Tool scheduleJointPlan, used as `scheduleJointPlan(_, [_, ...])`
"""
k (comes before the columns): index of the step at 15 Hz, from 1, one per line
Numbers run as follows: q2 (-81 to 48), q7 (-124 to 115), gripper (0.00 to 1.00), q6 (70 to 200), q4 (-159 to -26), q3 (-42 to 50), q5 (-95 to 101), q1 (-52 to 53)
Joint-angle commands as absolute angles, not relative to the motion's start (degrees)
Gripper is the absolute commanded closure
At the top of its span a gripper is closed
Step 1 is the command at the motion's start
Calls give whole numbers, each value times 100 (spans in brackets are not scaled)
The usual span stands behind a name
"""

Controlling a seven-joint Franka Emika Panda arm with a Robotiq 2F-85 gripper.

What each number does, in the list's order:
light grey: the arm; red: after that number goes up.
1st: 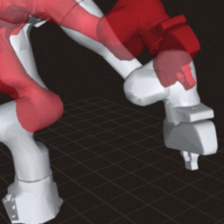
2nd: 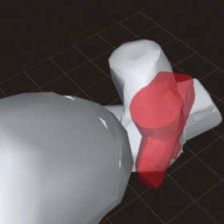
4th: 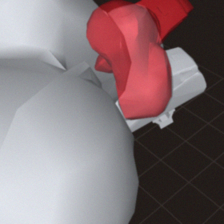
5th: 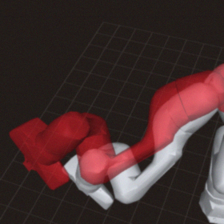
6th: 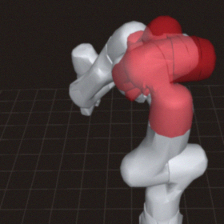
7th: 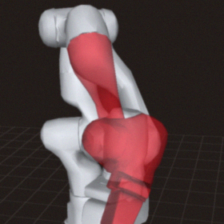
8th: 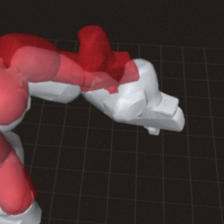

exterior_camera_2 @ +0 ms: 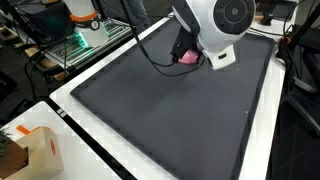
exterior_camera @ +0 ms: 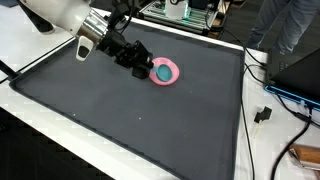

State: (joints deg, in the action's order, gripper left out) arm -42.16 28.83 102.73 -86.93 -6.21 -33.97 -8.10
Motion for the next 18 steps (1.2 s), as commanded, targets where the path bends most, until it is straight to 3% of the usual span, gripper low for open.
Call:
scheduleJointPlan(1, [-4650,2958,75,10611,-8509,-470,-2791,-666])
scheduleJointPlan(18, [-4889,3140,75,9761,-8034,-690,-3296,-989])
